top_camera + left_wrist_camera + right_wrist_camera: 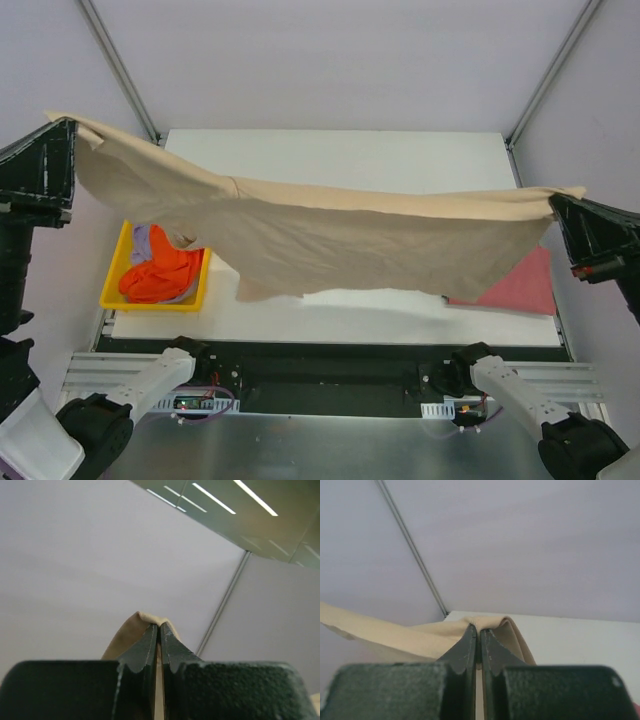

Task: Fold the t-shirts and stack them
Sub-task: Flatten out the tshirt

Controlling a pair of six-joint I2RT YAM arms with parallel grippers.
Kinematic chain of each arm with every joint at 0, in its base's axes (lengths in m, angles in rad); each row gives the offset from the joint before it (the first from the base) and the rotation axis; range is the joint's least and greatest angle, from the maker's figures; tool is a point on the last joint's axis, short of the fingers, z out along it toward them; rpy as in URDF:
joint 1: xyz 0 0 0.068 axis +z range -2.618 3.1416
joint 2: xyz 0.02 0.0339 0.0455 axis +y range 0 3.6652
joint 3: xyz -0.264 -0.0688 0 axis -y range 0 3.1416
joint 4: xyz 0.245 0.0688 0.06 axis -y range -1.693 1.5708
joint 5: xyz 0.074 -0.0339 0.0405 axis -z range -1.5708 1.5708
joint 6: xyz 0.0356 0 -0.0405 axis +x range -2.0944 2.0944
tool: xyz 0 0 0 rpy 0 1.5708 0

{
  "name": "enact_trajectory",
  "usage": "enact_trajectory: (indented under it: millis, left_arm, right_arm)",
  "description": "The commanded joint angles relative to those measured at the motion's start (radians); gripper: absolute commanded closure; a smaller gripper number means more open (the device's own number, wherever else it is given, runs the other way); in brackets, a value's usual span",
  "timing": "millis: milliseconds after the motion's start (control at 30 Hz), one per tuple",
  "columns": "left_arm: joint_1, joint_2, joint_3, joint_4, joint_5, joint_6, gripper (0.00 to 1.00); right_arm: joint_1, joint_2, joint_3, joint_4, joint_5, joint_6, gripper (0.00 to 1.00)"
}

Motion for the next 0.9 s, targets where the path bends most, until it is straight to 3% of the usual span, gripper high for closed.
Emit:
enact_trajectory:
  millis: [0,133,267,433,567,700,767,867]
  left_arm:
    - [0.012,0.058,0.117,0.05,0.095,0.02,1.0]
    - [0.012,0.164,0.235,0.05,0.09,0.024,1.0]
    - [0.012,0.267,0.281,0.053,0.026,0.061,1.0]
    - [0.012,0.353,0.124,0.098,-0.204,0.15,1.0]
    - [0.012,0.445,-0.1,0.262,-0.365,0.262,1.0]
    - [0.031,0.638,-0.176,0.303,-0.359,0.284,1.0]
    - [0.059,0.76,-0.199,0.306,-0.334,0.262,1.0]
    - [0.091,0.958,-0.166,0.315,-0.225,0.256,1.0]
  right_arm:
    - [-0.004,0.021,0.066,-0.008,-0.018,-0.015,0.99]
    - [-0.004,0.041,0.083,-0.002,0.021,-0.016,0.99]
    - [-0.004,0.093,0.069,0.001,0.181,-0.07,0.99]
    - [-0.004,0.123,-0.139,0.127,0.336,-0.131,0.99]
    - [-0.012,0.193,-0.328,0.217,0.416,-0.142,0.99]
    - [-0.166,0.311,-0.527,0.332,0.27,-0.052,0.99]
    - [-0.24,0.389,-0.619,0.471,0.167,-0.025,0.99]
    - [-0.3,0.579,-0.692,0.638,0.003,-0.001,0.99]
